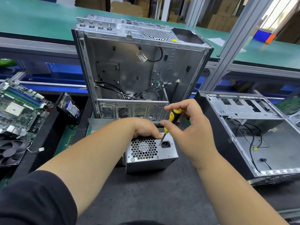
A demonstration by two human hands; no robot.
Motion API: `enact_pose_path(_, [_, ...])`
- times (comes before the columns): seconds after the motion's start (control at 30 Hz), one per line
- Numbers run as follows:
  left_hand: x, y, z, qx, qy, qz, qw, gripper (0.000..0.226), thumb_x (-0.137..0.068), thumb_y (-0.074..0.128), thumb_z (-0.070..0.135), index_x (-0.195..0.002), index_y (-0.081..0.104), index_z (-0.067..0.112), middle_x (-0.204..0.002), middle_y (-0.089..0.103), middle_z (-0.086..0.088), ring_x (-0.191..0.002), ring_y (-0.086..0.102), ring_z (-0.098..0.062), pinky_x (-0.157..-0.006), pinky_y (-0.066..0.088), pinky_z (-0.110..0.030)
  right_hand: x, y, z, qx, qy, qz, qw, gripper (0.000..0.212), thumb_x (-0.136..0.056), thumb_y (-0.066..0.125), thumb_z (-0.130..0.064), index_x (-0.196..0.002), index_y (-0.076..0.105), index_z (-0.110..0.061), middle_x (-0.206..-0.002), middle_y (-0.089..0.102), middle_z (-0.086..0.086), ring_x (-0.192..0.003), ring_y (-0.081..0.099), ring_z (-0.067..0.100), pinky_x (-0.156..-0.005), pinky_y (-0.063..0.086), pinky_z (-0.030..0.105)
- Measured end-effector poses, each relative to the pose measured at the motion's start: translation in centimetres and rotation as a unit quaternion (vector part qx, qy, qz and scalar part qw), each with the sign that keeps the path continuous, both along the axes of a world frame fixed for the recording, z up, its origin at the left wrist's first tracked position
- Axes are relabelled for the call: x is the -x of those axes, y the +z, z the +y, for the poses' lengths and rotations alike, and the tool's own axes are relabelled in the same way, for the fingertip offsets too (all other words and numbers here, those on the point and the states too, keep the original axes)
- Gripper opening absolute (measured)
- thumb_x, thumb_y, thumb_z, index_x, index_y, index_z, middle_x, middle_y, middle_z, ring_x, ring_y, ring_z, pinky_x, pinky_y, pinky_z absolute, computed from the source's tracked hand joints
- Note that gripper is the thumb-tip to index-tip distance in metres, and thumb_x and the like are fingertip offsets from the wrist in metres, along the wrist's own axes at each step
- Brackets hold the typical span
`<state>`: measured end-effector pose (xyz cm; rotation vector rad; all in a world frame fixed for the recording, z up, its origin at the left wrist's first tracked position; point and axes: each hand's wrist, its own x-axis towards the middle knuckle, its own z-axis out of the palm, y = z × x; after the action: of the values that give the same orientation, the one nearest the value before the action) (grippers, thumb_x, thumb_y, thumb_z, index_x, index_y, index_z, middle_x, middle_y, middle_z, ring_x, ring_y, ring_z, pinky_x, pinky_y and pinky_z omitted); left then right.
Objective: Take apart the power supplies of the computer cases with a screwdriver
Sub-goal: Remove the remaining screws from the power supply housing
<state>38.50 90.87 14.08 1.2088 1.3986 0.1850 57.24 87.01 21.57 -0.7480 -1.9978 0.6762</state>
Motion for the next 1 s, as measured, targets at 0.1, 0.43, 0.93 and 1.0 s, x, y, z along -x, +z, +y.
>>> enact_pose_path(0.1, [-0.1,-0.12,0.05,-0.003,-0.001,0.007,1.0,0.017,-0.096,0.059,0.032,-0.099,0.069,0.018,-0.134,0.059,-0.006,-0.129,0.048,-0.024,-0.109,0.034,-0.04,0.13,0.21,0.21,0.007,-0.013,0.007,1.0,0.034,-0.078,0.084,-0.016,-0.097,0.06,-0.031,-0.092,0.064,-0.012,-0.086,0.061,0.016,-0.077,0.048,0.022])
enact_pose_path(0.43, [0.15,-0.15,-0.14,0.019,0.017,-0.012,1.0,0.019,-0.094,0.063,0.028,-0.096,0.076,0.014,-0.115,0.071,-0.012,-0.111,0.063,-0.03,-0.101,0.047,-0.045,-0.04,-0.17,0.37,0.029,0.009,0.028,0.999,0.04,-0.081,0.068,-0.007,-0.102,0.052,-0.036,-0.101,0.061,-0.011,-0.098,0.066,0.02,-0.082,0.057,0.044])
enact_pose_path(0.93, [0.02,0.01,-0.1,0.019,0.018,-0.026,0.999,0.033,-0.093,0.065,0.035,-0.108,0.072,0.007,-0.125,0.067,-0.017,-0.118,0.06,-0.033,-0.108,0.043,-0.048,-0.33,-0.16,0.92,-0.023,0.027,0.016,0.999,0.044,-0.08,0.073,0.005,-0.105,0.053,-0.026,-0.106,0.051,-0.004,-0.1,0.065,0.019,-0.086,0.055,0.035])
enact_pose_path(1.0, [0.06,-0.03,-0.11,0.018,0.023,-0.026,0.999,0.034,-0.093,0.065,0.035,-0.112,0.071,0.007,-0.127,0.066,-0.015,-0.124,0.057,-0.032,-0.105,0.043,-0.044,-0.25,-0.16,0.82,-0.01,0.042,0.025,0.999,0.044,-0.08,0.064,0.01,-0.104,0.052,-0.024,-0.108,0.05,-0.003,-0.105,0.066,0.017,-0.085,0.056,0.037])
